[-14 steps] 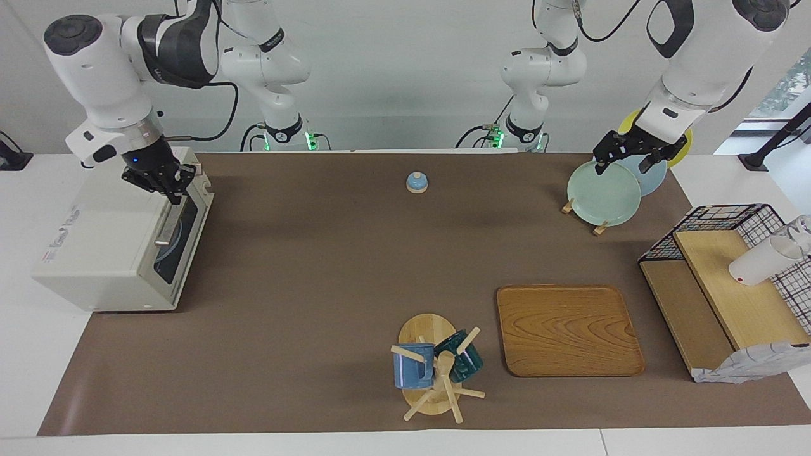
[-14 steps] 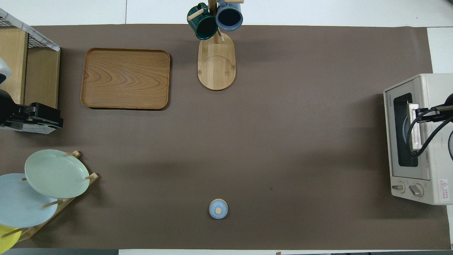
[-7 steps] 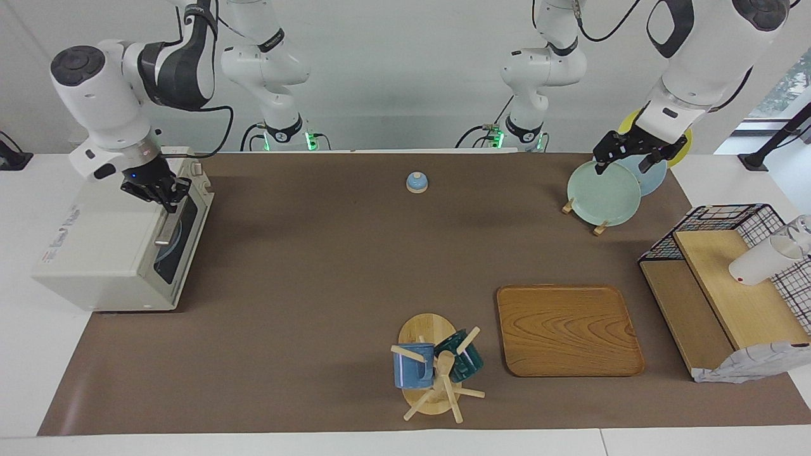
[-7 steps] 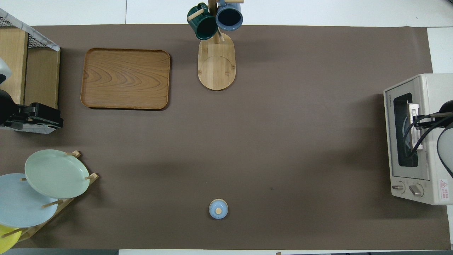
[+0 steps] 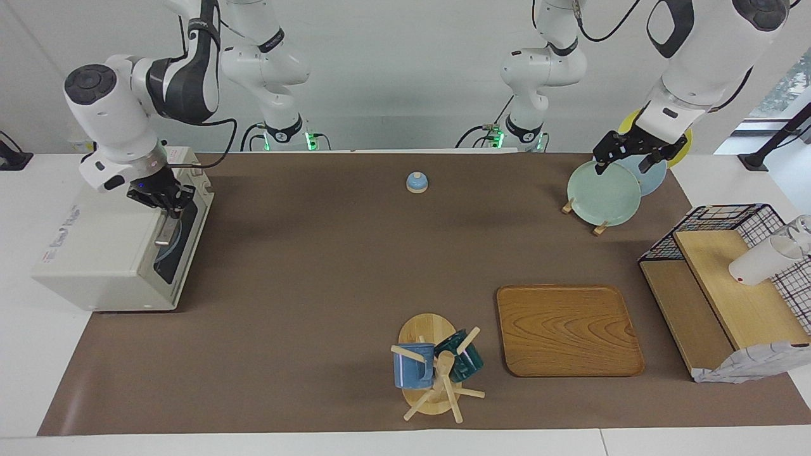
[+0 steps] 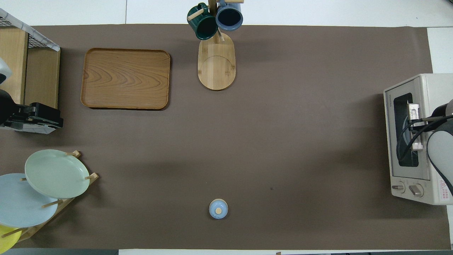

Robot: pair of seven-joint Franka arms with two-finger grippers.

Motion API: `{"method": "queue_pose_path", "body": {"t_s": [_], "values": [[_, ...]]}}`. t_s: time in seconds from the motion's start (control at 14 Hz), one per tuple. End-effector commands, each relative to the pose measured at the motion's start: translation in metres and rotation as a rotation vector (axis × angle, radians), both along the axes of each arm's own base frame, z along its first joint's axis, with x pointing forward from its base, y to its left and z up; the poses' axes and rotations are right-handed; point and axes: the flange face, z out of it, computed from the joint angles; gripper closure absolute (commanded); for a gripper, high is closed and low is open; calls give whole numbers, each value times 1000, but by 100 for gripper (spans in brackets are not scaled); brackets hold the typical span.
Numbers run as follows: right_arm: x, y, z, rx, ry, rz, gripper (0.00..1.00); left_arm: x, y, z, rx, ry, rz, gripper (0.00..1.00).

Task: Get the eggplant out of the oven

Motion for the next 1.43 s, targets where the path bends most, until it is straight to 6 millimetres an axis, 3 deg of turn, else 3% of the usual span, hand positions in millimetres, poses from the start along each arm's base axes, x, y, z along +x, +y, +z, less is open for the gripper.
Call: {"method": "queue_pose_path", "body": {"t_s": [0.0, 0.14, 0.36, 0.64, 1.21, 1.36], "values": [[-4, -2, -6, -2, 0, 18, 100, -3, 3, 4, 16, -18, -7, 0], [-2, 3, -12, 8, -7, 24, 100, -3, 3, 4, 16, -18, -7, 0], [-2, 23, -42, 46, -26, 37, 100, -3, 3, 4, 16, -18, -7, 0], [13, 67, -68, 64, -40, 61, 100, -3, 3, 4, 16, -18, -7, 0], [23, 73, -144, 56, -110, 74, 100, -3, 3, 4, 16, -18, -7, 0], [25, 78, -152, 56, -106, 60, 100, -3, 3, 4, 16, -18, -7, 0]]}}
